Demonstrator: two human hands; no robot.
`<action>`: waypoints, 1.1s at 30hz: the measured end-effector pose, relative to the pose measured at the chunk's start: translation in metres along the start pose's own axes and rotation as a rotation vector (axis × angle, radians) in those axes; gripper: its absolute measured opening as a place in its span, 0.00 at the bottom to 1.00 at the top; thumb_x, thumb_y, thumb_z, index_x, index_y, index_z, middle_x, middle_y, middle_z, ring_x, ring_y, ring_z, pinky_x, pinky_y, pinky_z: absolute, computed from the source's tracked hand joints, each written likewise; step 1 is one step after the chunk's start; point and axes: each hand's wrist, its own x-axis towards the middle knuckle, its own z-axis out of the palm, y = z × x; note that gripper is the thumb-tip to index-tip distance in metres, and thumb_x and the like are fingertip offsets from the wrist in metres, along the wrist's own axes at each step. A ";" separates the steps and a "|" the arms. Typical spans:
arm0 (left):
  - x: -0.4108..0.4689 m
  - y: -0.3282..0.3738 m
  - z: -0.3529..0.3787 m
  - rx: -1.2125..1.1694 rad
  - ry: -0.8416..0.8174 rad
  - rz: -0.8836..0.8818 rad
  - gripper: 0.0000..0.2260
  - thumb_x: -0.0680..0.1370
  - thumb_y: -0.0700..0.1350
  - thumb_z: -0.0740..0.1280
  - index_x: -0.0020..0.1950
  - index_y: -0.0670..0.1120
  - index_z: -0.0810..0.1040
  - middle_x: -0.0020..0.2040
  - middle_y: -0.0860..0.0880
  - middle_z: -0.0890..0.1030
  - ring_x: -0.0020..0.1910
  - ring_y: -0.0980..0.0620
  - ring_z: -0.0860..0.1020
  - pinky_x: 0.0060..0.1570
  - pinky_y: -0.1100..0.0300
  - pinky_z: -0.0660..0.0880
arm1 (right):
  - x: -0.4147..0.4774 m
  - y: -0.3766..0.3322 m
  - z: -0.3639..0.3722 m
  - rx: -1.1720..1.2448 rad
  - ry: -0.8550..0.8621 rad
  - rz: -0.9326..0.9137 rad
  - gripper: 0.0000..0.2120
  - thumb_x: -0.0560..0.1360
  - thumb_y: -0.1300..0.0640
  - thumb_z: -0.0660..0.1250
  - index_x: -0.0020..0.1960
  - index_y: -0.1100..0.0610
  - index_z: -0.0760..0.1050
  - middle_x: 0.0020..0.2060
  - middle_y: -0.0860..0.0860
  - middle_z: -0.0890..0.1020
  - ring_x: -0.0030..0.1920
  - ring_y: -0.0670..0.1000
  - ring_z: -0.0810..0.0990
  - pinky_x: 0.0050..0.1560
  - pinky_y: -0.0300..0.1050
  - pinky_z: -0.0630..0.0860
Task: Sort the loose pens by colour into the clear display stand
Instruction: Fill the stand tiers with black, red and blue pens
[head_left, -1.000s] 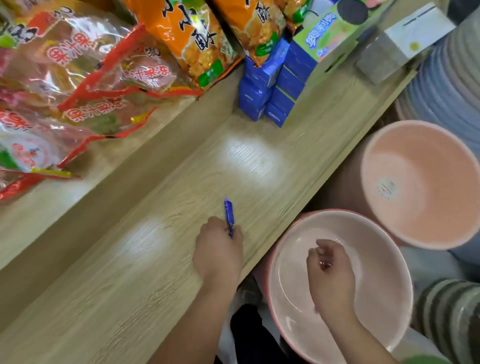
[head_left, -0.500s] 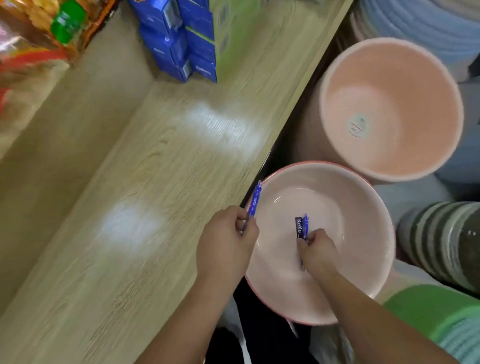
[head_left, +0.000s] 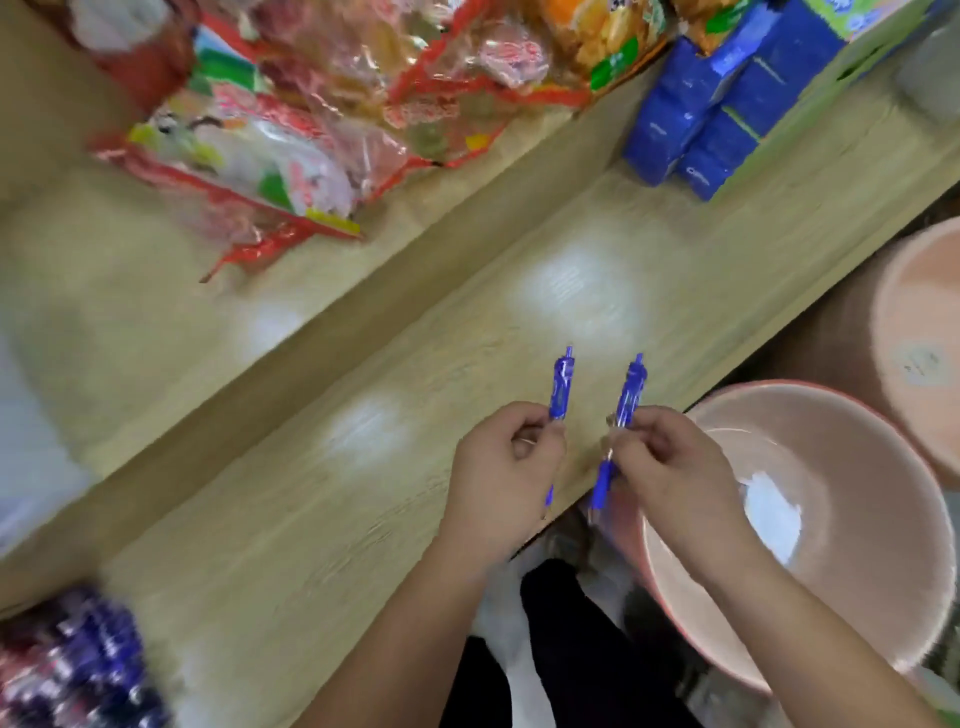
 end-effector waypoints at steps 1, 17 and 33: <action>-0.005 -0.004 -0.018 -0.023 0.028 -0.013 0.05 0.80 0.43 0.67 0.47 0.45 0.81 0.31 0.49 0.77 0.29 0.56 0.72 0.31 0.65 0.71 | -0.006 -0.010 0.019 0.019 -0.067 -0.005 0.04 0.75 0.59 0.68 0.45 0.52 0.80 0.37 0.47 0.84 0.38 0.50 0.85 0.39 0.43 0.80; -0.183 -0.182 -0.267 -0.251 0.555 -0.225 0.08 0.79 0.45 0.68 0.40 0.51 0.76 0.30 0.59 0.74 0.30 0.61 0.69 0.34 0.68 0.67 | -0.176 -0.022 0.284 -0.419 -0.766 -0.010 0.01 0.76 0.62 0.68 0.46 0.60 0.78 0.40 0.58 0.81 0.38 0.50 0.83 0.40 0.45 0.83; -0.245 -0.112 -0.433 -0.327 0.828 0.090 0.04 0.76 0.44 0.72 0.44 0.54 0.82 0.39 0.54 0.83 0.39 0.57 0.81 0.40 0.66 0.77 | -0.268 -0.143 0.343 -0.296 -0.659 -0.414 0.15 0.73 0.66 0.70 0.44 0.44 0.81 0.39 0.51 0.85 0.42 0.53 0.83 0.52 0.60 0.79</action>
